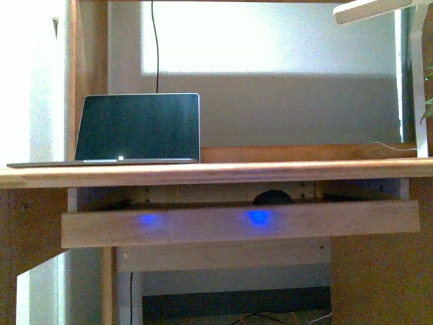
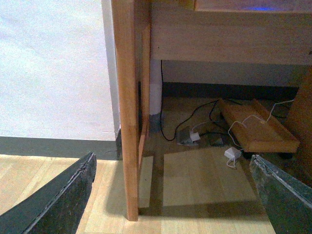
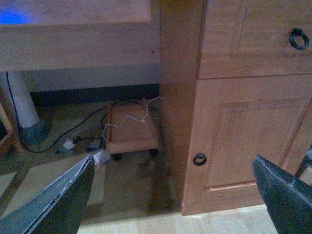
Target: Place mouse
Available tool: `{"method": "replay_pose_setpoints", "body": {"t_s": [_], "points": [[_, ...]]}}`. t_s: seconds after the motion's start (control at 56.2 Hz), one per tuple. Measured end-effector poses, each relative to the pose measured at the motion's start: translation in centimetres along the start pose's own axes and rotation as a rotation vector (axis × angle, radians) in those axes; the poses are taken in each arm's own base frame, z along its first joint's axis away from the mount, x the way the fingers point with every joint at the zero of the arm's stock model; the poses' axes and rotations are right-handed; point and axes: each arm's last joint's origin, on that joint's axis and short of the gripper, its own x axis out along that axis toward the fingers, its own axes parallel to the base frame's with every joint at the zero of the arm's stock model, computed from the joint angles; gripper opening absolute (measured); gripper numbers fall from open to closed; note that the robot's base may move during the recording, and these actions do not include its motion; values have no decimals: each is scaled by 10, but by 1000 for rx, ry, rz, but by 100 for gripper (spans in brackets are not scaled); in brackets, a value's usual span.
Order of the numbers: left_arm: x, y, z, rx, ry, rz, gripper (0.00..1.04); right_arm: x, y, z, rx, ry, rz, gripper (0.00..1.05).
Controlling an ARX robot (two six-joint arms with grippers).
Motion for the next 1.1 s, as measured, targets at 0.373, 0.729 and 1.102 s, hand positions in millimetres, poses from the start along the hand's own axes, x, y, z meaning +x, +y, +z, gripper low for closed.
{"method": "replay_pose_setpoints", "body": {"t_s": [0.373,0.729,1.102], "points": [[0,0,0,0,0,0,97,0,0,0,0,0,0,97],[10,-2,-8,-140,189,-73,97,0,0,0,0,0,0,97],[113,7,-13,397,178,-119,97,0,0,0,0,0,0,97]]}}
